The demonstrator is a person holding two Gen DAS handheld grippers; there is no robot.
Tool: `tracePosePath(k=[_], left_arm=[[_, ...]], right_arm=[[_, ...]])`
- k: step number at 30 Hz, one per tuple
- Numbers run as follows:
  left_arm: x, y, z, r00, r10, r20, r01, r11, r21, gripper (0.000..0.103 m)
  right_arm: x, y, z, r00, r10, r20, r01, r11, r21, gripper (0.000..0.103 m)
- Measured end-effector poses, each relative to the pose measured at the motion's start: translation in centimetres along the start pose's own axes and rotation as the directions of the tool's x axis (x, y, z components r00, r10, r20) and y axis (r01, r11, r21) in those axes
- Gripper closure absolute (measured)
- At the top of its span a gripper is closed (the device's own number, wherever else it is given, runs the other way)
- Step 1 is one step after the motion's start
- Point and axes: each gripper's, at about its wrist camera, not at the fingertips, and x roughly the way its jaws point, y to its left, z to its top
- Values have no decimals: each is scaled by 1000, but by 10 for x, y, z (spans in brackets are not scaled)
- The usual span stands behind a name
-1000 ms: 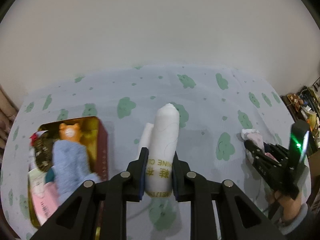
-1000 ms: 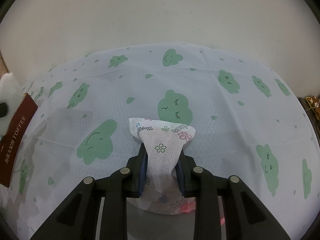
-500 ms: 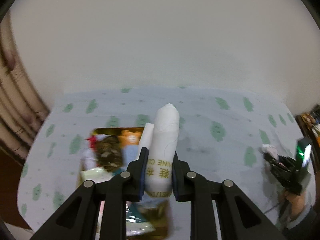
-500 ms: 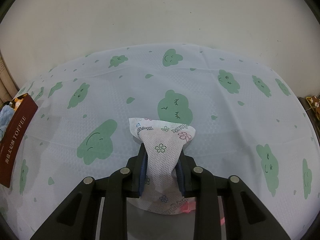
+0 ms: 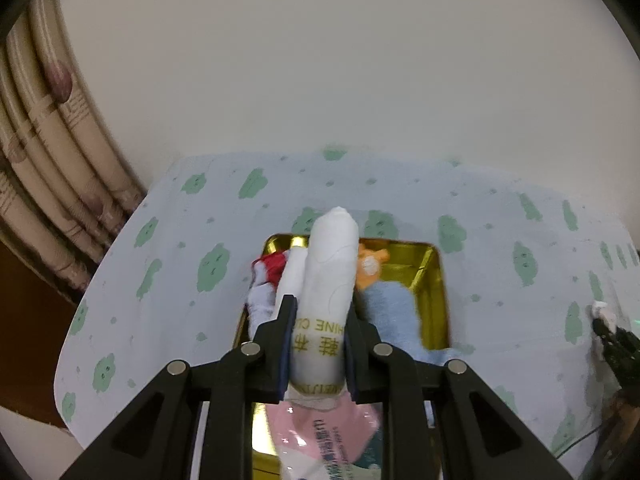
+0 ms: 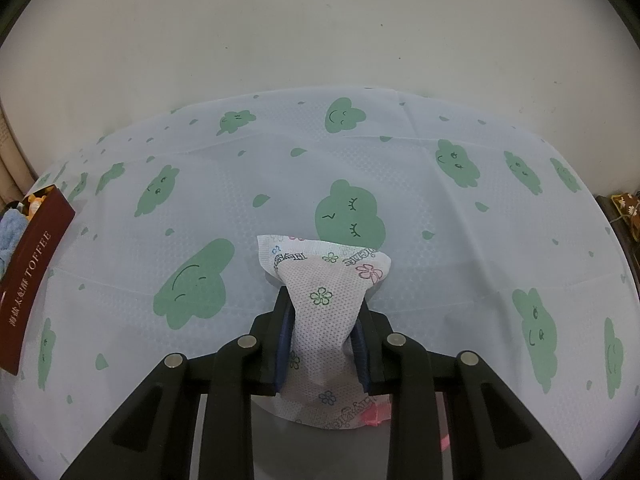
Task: Organize soft objects
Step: 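Carry the white towel into the gold tin and open the left tool while the right holds the packet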
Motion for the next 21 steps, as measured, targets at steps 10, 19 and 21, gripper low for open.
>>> tracePosePath(k=[10, 19, 21], left_arm=[[26, 10, -2, 996, 88, -4, -88, 996, -10, 82], [36, -1, -8, 996, 67, -56, -65, 997, 35, 77], [33, 1, -6, 997, 49, -56, -48, 999, 21, 73]], right_arm=[[0, 0, 0, 1000, 0, 0, 0, 1000, 1, 76], [0, 0, 0, 1000, -1, 0, 1, 1000, 0, 77], [0, 0, 0, 1000, -1, 0, 1, 1000, 0, 76]])
